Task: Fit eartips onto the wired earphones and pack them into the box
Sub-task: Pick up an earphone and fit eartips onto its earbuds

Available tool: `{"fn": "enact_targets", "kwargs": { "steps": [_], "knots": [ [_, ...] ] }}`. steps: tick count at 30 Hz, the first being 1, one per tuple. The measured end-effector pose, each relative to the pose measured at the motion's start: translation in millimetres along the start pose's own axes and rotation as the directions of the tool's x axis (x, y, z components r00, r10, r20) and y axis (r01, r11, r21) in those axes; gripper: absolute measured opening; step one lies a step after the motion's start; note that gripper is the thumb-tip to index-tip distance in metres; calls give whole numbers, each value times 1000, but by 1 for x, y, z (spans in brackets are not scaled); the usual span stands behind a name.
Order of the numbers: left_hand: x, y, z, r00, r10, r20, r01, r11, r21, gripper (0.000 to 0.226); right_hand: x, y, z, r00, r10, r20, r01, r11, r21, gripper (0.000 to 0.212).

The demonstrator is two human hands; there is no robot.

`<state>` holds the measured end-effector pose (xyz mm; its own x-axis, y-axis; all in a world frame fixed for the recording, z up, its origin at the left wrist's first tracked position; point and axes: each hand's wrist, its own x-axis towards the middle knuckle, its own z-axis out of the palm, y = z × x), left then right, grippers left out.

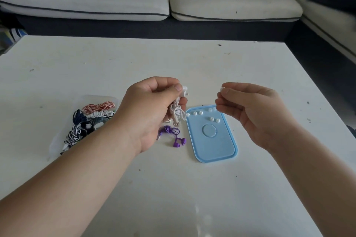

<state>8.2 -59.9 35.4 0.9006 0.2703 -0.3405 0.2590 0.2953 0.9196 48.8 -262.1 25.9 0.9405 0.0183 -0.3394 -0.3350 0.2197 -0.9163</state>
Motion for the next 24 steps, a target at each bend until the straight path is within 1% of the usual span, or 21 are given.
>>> {"fn": "enact_targets", "kwargs": {
  "steps": [7, 13, 17, 21, 24],
  "knots": [
    [4, 5, -8, 1000, 1, -2, -1, 999, 50, 16, -1, 3, 5, 999, 22, 31, -21, 999, -34, 15],
    [5, 3, -10, 1000, -5, -8, 5, 998, 68, 10, 0, 1, 1, 1000, -4, -16, 4, 1000, 1, 18],
    [7, 3, -11, 1000, -9, -3, 9, 999, 43, 8, 3, 1, -2, 998, -23, -66, 24, 1000, 15, 21],
    [6, 5, -12, 1000, -10, 30, 9, 999, 40, 8, 3, 0, -3, 997, -23, -72, 26, 999, 40, 23],
    [6, 8, -15, 999, -11, 43, 8, 998, 56, 8, 1, 2, 0, 999, -19, -49, 22, 999, 49, 22]
  ]
}}
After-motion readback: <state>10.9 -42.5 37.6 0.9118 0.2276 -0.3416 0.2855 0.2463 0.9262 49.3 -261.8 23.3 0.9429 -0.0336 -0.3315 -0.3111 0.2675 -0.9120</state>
